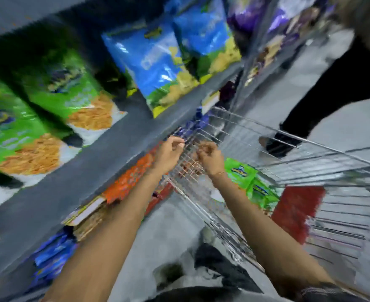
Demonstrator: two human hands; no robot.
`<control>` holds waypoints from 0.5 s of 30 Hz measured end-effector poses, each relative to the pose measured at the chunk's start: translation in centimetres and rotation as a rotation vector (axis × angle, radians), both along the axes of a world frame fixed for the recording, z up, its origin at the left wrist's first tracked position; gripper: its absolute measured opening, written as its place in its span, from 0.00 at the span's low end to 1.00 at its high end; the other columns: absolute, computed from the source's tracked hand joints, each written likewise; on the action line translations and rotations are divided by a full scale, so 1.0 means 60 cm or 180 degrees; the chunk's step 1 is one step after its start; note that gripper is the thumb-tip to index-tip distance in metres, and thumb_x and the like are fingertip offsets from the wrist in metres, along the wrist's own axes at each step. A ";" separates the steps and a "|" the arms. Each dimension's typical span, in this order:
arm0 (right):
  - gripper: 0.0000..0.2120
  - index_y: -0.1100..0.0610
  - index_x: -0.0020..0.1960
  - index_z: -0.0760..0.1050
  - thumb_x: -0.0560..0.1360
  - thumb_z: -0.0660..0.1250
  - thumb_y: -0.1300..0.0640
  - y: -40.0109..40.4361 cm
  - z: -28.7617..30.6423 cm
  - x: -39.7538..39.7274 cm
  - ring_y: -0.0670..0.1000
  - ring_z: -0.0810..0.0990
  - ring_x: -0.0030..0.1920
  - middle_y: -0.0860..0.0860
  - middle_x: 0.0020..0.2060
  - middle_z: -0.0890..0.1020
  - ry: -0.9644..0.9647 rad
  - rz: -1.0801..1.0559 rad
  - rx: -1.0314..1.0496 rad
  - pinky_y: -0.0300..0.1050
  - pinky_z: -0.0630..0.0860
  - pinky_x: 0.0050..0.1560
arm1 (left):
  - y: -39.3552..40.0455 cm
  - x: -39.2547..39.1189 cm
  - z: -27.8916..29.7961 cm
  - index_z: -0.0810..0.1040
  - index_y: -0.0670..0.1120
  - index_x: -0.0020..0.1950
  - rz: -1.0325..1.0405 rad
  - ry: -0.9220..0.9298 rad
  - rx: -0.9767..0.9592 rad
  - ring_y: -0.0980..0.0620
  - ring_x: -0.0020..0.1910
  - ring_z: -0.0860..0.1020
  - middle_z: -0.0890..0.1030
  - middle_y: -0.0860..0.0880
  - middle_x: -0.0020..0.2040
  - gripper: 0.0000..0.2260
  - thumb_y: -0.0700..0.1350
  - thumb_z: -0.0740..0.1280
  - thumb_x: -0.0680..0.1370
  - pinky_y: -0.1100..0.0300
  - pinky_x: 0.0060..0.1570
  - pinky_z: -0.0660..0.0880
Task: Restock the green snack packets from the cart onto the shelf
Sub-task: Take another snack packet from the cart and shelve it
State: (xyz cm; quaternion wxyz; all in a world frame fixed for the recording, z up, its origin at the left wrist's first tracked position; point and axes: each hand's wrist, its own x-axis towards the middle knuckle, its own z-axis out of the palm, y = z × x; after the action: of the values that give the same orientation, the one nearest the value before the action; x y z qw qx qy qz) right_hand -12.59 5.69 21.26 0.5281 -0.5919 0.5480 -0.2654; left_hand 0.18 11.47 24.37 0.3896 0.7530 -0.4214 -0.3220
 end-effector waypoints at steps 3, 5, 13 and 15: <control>0.10 0.58 0.49 0.76 0.69 0.65 0.59 -0.094 -0.100 -0.116 0.51 0.76 0.34 0.57 0.39 0.79 0.0491 -0.0581 0.0464 0.46 0.74 0.40 | -0.108 -0.067 -0.059 0.75 0.35 0.55 -0.0447 0.0140 0.0380 0.48 0.49 0.76 0.80 0.39 0.50 0.10 0.37 0.61 0.77 0.72 0.39 0.67; 0.10 0.53 0.46 0.76 0.66 0.63 0.56 -0.122 -0.162 -0.176 0.56 0.78 0.39 0.56 0.38 0.78 0.0834 -0.0966 0.0833 0.54 0.76 0.45 | -0.151 -0.098 -0.092 0.74 0.33 0.54 -0.0639 0.0318 0.0617 0.51 0.46 0.74 0.77 0.41 0.47 0.10 0.37 0.62 0.76 0.71 0.40 0.67; 0.13 0.65 0.53 0.76 0.71 0.67 0.59 -0.109 -0.288 -0.296 0.56 0.79 0.49 0.61 0.47 0.81 0.1165 -0.1150 0.1876 0.40 0.68 0.35 | -0.267 -0.188 -0.305 0.75 0.48 0.42 -0.0968 0.0665 0.1911 0.64 0.32 0.72 0.77 0.53 0.39 0.02 0.43 0.63 0.73 0.71 0.36 0.66; 0.16 0.63 0.57 0.71 0.72 0.66 0.58 -0.103 -0.326 -0.297 0.61 0.78 0.56 0.63 0.55 0.80 0.1244 -0.1177 0.2172 0.48 0.75 0.55 | -0.262 -0.189 -0.349 0.77 0.43 0.52 -0.0876 0.0564 0.2204 0.50 0.45 0.76 0.78 0.44 0.49 0.10 0.44 0.61 0.75 0.64 0.42 0.70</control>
State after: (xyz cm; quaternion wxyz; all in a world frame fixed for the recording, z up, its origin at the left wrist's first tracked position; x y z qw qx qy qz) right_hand -30.41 -0.47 1.68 0.5234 -0.3144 0.7908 -0.0421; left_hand -11.17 -4.26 3.40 0.1002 0.7456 -0.3496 -0.5584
